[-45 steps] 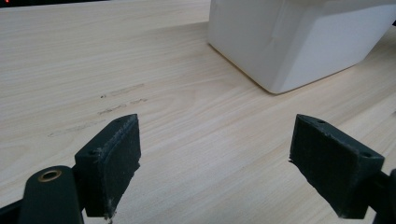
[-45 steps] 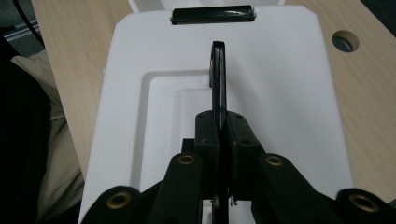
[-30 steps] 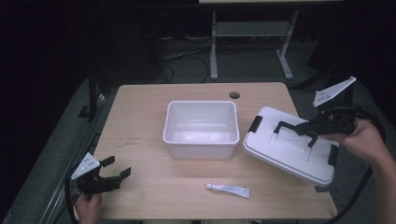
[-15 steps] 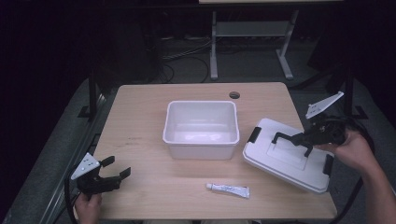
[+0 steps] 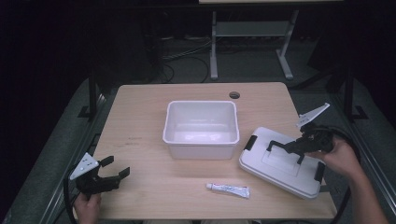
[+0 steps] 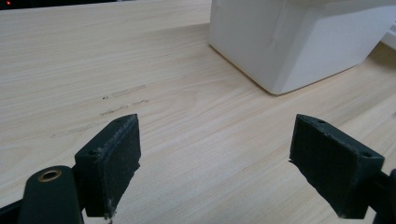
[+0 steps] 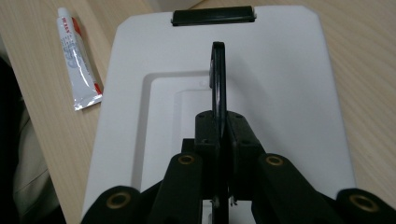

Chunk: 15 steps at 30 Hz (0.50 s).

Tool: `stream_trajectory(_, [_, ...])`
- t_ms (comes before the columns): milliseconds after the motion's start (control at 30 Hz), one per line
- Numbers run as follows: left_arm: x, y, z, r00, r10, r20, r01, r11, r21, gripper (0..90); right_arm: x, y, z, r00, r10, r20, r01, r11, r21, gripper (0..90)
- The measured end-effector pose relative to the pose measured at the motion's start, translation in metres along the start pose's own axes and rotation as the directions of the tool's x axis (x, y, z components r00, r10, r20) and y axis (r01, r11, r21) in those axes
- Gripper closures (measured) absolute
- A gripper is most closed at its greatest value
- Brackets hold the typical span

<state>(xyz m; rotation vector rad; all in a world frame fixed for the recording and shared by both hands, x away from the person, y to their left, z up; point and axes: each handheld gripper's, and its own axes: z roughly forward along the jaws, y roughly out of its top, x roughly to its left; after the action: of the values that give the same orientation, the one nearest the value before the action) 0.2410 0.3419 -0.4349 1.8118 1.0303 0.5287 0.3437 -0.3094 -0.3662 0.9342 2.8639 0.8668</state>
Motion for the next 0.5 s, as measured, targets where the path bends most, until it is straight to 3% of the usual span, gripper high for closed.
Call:
stream_trajectory(267, [0.0,0.0,0.0,1.0,0.002,-0.001,-0.002,1.0,0.004,15.7,-0.004,-0.004,0.022,0.9998,0.012,-0.014,-0.011,1.0,0.015,84.0])
stream_trajectory(500, [0.001,0.0,-0.001,1.0,-0.001,-0.001,0.001,1.0,-0.001,15.7,-0.008,-0.003,0.031,0.9996,0.022,-0.015,-0.022,1.0,0.02,83.9])
